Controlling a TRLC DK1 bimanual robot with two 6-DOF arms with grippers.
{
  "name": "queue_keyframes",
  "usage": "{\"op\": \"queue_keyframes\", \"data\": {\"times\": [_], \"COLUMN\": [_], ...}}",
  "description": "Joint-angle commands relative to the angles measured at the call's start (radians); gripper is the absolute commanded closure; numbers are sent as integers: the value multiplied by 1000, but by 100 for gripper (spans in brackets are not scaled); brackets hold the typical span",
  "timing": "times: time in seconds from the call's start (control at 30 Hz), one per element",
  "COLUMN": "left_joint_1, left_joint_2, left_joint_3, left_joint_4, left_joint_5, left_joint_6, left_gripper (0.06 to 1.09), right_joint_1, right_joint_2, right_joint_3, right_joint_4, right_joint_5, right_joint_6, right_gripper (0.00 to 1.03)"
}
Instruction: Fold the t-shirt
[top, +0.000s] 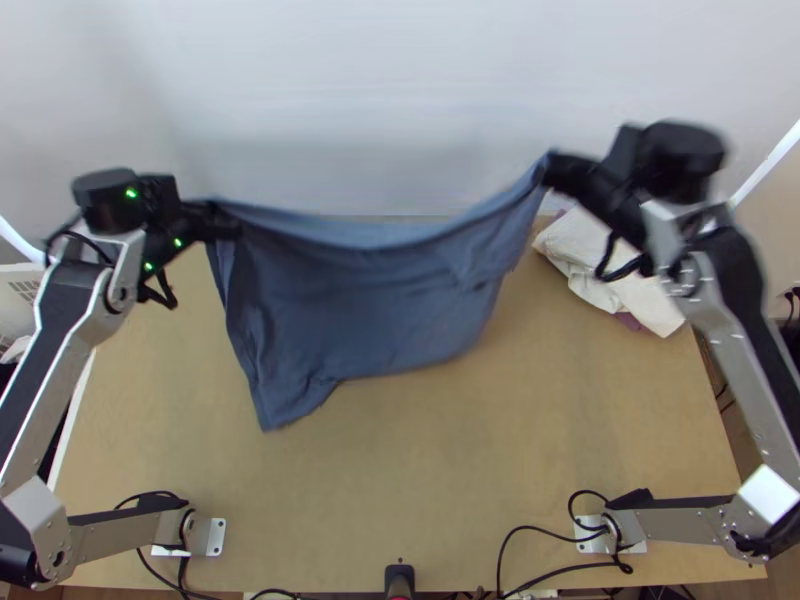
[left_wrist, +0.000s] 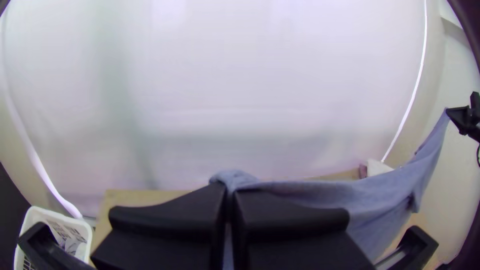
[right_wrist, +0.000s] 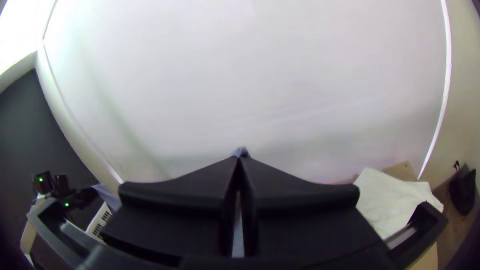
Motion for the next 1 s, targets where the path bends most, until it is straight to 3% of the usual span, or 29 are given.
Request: {"op": "queue_keyframes", "data": {"times": [0.0,0.47,0.97], "left_joint_1": [-9,-38,-46], "left_joint_2": [-14,-87,-335], "left_joint_3": [76,236,173], "left_joint_4": [59,271,320], "left_joint_5": [-59,-233,-242], "left_joint_6": [-1,85,79], "left_gripper": [105,105,105], "right_joint_1": [-7,-44,-27], "right_joint_2": [26,6,-315], "right_joint_3": [105,272,196], "right_joint_4": [-13,51,-50], "right_joint_5": [10,100,126], "right_joint_6": [-10,-79,-90], "right_gripper": [100,100,100]}}
